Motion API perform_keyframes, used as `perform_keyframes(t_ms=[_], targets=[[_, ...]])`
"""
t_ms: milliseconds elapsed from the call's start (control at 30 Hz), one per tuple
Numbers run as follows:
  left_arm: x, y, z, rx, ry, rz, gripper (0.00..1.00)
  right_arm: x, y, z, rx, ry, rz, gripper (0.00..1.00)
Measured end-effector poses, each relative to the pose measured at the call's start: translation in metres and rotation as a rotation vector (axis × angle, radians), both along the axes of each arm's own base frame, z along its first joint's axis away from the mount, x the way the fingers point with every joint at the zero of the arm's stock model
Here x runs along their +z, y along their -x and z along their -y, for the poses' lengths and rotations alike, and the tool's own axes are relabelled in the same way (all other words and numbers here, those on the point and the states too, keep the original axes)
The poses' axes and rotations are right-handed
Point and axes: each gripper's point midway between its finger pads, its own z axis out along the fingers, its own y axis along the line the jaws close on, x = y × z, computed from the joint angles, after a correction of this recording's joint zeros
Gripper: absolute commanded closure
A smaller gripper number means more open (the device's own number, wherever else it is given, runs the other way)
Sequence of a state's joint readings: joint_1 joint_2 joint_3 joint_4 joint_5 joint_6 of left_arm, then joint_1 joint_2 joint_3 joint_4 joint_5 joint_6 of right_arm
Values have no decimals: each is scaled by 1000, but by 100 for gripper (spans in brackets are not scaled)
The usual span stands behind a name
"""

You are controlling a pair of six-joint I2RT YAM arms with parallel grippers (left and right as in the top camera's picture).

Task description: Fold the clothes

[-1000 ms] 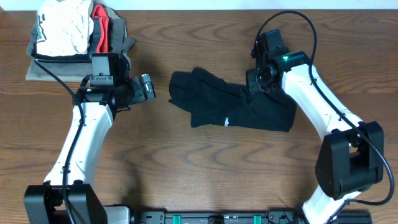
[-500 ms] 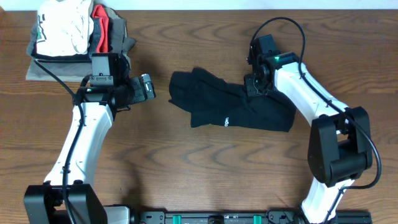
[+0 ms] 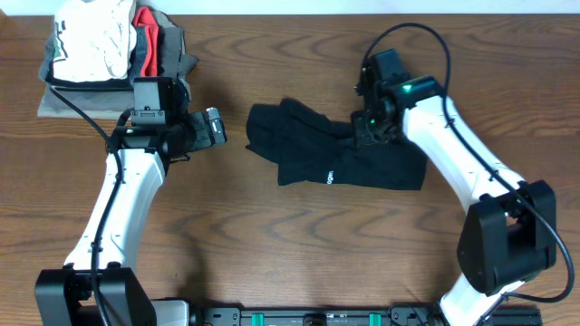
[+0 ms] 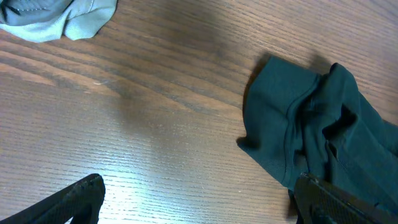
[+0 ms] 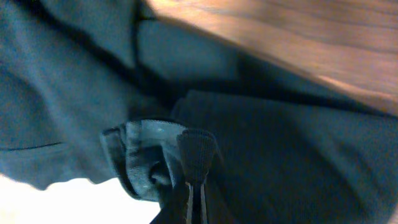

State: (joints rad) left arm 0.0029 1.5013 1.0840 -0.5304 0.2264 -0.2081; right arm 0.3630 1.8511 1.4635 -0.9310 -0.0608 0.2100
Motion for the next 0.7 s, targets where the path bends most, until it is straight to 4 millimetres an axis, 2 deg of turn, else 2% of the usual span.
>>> perform_keyframes(t_ms=[33,67,100,133,167,233,300,467,500,633,700], targets=[[0,0,0,0,0,0,2,0,2,-6,7,-4,-2,97],[0,0,0,0,0,0,2,0,5,-10,13,-6,-4,85],[0,0,0,0,0,0,2,0,7,-16,15,-9,-6,66],[0,0,0,0,0,0,2,0,10,-21,25,-13,-9,50],[0,0,0,0,0,0,2,0,13,-26,37,-15,-13,45],[0,0,0,0,0,0,2,-1,21,-33,56,-12,-30,40],[0,0,0,0,0,0,2,-2,28,-38,78,-5,-47,40],[0,0,0,0,0,0,2,-4,40,-40,107,12,-83,55],[0,0,0,0,0,0,2,-4,40,-39,109,12,-83,59],[0,0,0,0,0,0,2,-4,38,-37,104,11,-80,93],[0,0,0,0,0,0,2,-4,37,-34,98,13,-81,97]])
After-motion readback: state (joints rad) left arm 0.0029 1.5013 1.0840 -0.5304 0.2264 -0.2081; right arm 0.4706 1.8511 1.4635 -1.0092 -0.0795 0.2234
